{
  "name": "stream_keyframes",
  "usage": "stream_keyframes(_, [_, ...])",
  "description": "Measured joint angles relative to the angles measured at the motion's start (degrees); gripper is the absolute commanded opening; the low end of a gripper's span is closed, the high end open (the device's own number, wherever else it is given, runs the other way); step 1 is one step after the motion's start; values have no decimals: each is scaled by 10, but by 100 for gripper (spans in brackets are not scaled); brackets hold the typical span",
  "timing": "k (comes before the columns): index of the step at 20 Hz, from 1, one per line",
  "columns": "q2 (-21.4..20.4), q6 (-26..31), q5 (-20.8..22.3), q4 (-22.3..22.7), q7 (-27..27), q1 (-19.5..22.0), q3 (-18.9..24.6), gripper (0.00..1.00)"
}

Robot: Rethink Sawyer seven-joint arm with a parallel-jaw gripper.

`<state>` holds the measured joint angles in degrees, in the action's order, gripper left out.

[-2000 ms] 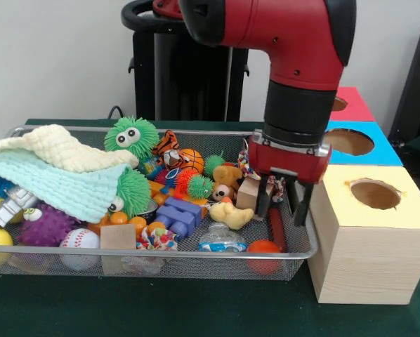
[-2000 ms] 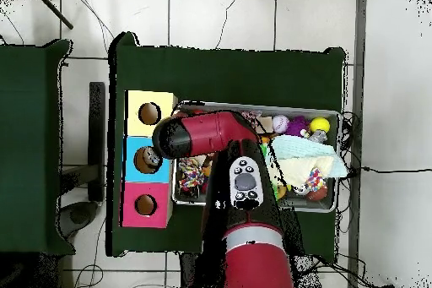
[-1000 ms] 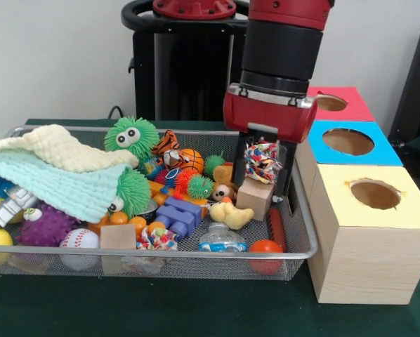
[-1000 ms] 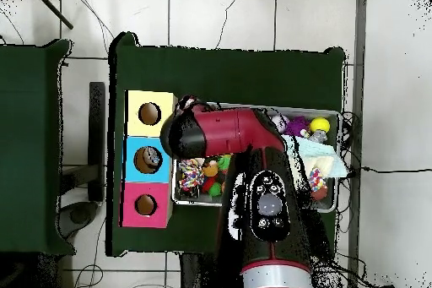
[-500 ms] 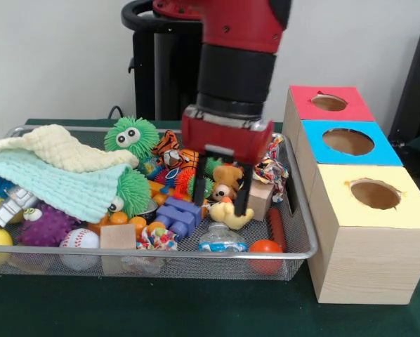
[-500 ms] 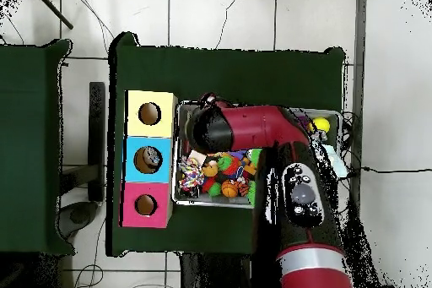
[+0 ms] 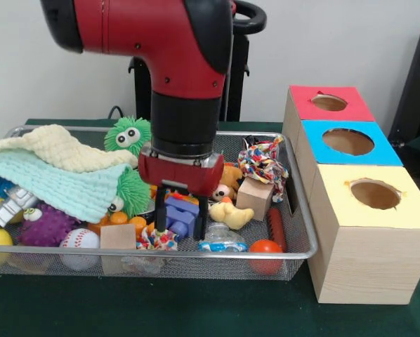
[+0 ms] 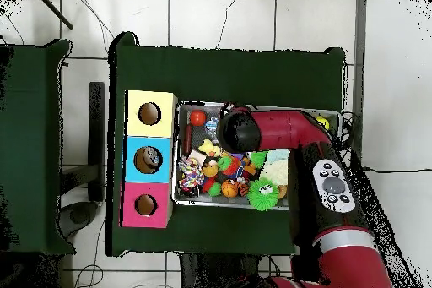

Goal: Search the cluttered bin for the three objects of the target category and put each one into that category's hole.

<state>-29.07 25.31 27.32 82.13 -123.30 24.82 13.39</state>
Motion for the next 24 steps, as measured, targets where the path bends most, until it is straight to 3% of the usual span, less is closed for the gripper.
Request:
stream_keyframes(11, [43,5,50,-6,54,14,56,100])
stream_keyframes(24, [43,15,59,-6,72,12,103,100])
